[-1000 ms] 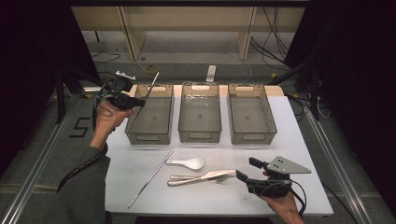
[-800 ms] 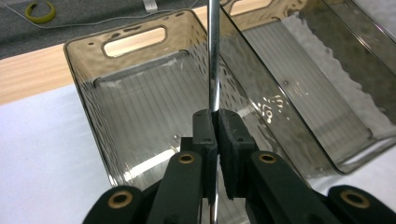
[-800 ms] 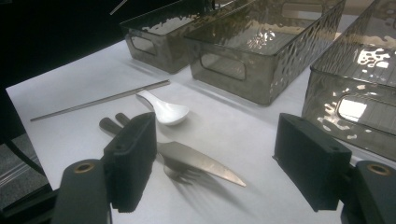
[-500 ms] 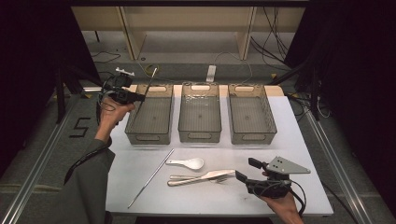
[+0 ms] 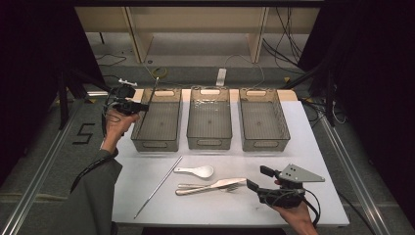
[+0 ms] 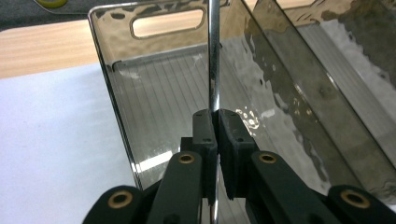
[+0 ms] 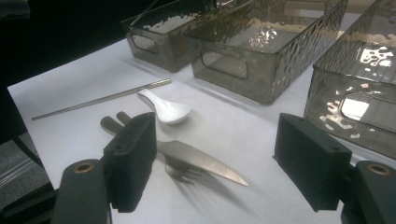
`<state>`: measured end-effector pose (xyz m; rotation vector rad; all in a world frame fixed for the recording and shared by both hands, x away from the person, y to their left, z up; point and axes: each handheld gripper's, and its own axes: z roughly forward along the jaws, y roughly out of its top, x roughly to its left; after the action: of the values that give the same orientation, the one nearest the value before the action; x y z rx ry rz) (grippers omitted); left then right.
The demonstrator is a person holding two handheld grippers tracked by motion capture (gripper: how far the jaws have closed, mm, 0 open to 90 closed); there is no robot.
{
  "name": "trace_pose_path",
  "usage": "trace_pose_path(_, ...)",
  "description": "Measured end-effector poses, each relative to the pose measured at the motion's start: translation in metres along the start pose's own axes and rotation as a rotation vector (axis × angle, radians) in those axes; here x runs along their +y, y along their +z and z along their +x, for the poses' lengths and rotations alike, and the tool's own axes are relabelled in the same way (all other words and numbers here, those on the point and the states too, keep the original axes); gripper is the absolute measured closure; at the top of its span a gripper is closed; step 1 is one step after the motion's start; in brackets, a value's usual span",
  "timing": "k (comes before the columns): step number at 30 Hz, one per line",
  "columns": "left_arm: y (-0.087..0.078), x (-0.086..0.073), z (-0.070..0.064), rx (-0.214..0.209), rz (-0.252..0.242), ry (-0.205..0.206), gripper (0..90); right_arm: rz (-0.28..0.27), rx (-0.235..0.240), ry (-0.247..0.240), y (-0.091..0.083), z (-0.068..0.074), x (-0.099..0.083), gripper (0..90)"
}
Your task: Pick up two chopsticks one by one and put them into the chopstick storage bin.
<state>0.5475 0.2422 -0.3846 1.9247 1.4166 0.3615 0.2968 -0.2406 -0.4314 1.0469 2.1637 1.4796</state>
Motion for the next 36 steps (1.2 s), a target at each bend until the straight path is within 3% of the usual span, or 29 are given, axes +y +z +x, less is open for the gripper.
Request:
trace_pose_path(12, 0.013, -0.007, -0.003, 0.04, 0.033, 0.004, 85.0, -0.001, 0.002, -0.002, 0.0, 0.0, 0.0, 30.5)
trace_pose_path(17, 0.016, -0.009, -0.001, 0.061, 0.034, -0.015, 83.9, -0.002, 0.001, -0.003, 0.0, 0.0, 0.0, 30.5)
trace_pose_path(18, 0.016, -0.01, -0.001, 0.061, 0.024, -0.027, 76.7, -0.002, 0.001, 0.001, 0.0, -0.001, 0.0, 30.5)
trace_pose_path(19, 0.016, -0.009, -0.001, 0.055, 0.024, -0.04, 76.7, -0.002, 0.001, 0.001, 0.0, -0.001, 0.0, 30.5)
trace_pose_path(20, 0.015, -0.009, -0.001, 0.043, 0.027, -0.049, 70.5, -0.001, 0.001, 0.001, 0.0, -0.001, 0.0, 30.5)
trace_pose_path(23, 0.009, -0.009, -0.006, 0.047, 0.016, -0.041, 59.6, -0.001, 0.0, 0.0, 0.0, 0.0, 0.0, 30.4)
trace_pose_path(27, -0.006, -0.012, -0.015, 0.018, 0.019, -0.05, 46.1, -0.002, -0.003, -0.001, -0.001, -0.001, 0.0, 30.4)
trace_pose_path(31, -0.028, -0.023, -0.026, -0.038, 0.0, -0.064, 33.0, -0.002, -0.003, -0.001, -0.001, -0.001, 0.0, 30.4)
trace_pose_path(36, -0.049, -0.041, -0.046, -0.078, 0.016, -0.007, 25.4, 0.003, -0.001, -0.002, 0.0, 0.0, 0.0, 30.3)
